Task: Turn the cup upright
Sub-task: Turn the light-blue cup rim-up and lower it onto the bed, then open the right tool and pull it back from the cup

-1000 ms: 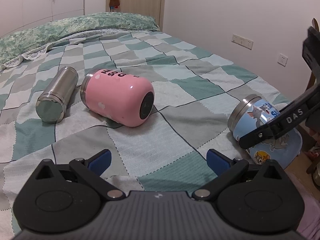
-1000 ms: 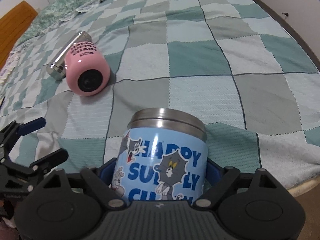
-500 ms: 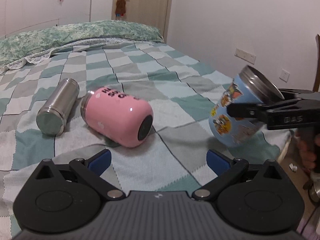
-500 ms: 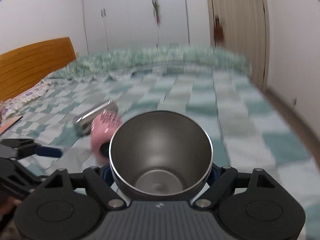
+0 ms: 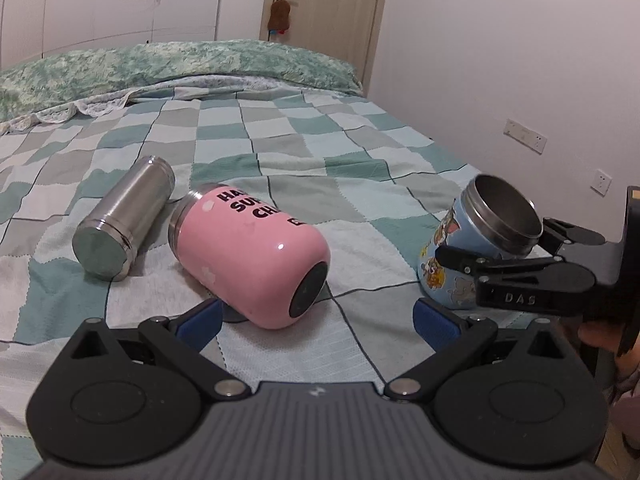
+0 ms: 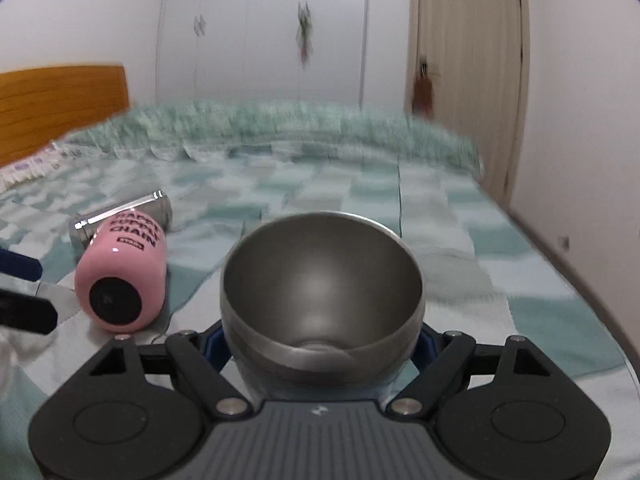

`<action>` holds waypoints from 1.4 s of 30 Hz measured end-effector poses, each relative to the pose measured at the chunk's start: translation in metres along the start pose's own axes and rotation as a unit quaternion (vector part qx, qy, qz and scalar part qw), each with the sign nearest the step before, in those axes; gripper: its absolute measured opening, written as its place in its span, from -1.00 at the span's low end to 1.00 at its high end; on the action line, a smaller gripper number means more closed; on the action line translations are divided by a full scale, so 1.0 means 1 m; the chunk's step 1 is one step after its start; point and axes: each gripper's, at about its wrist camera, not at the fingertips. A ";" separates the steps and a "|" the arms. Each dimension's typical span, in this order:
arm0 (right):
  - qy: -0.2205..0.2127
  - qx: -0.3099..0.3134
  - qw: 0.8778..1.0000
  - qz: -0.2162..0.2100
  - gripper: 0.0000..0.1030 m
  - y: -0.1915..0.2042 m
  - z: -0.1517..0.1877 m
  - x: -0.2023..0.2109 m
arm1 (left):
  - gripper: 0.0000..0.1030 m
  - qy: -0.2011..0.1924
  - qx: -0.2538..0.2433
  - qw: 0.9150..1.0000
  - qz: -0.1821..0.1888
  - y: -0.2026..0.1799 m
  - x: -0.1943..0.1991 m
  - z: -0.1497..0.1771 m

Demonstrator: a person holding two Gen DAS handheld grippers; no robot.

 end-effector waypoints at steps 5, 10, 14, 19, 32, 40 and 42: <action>0.000 -0.001 1.000 0.004 0.62 0.003 0.005 -0.006 | 1.00 0.005 -0.005 1.000 -0.008 -0.002 -0.003 0.002; -0.002 -0.011 1.000 0.001 0.62 0.000 0.008 -0.003 | 1.00 0.000 -0.008 1.000 -0.010 -0.006 0.001 0.002; -0.022 -0.022 1.000 0.006 0.92 -0.001 0.010 0.013 | 1.00 -0.010 -0.007 1.000 -0.017 -0.011 0.014 0.005; -0.095 -0.024 0.995 0.011 1.00 0.005 0.011 0.063 | 1.00 -0.040 -0.007 0.999 -0.027 -0.025 0.046 0.013; -0.194 0.014 0.981 0.001 1.00 0.048 0.053 0.184 | 1.00 -0.194 -0.008 0.977 -0.088 -0.065 0.118 0.093; -0.203 0.028 0.979 0.016 1.00 0.062 0.104 0.200 | 1.00 -0.267 0.003 0.957 -0.116 -0.073 0.110 0.147; -0.211 0.022 0.977 0.021 1.00 0.062 0.110 0.202 | 1.00 -0.275 -0.013 0.953 -0.130 -0.077 0.102 0.157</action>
Point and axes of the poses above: each gripper's, at about its wrist camera, not at the fingertips, and x roughly against the way its jaws point, y to its left, z to its underside, and after that the axes turned 5 degrees about x, right-handed
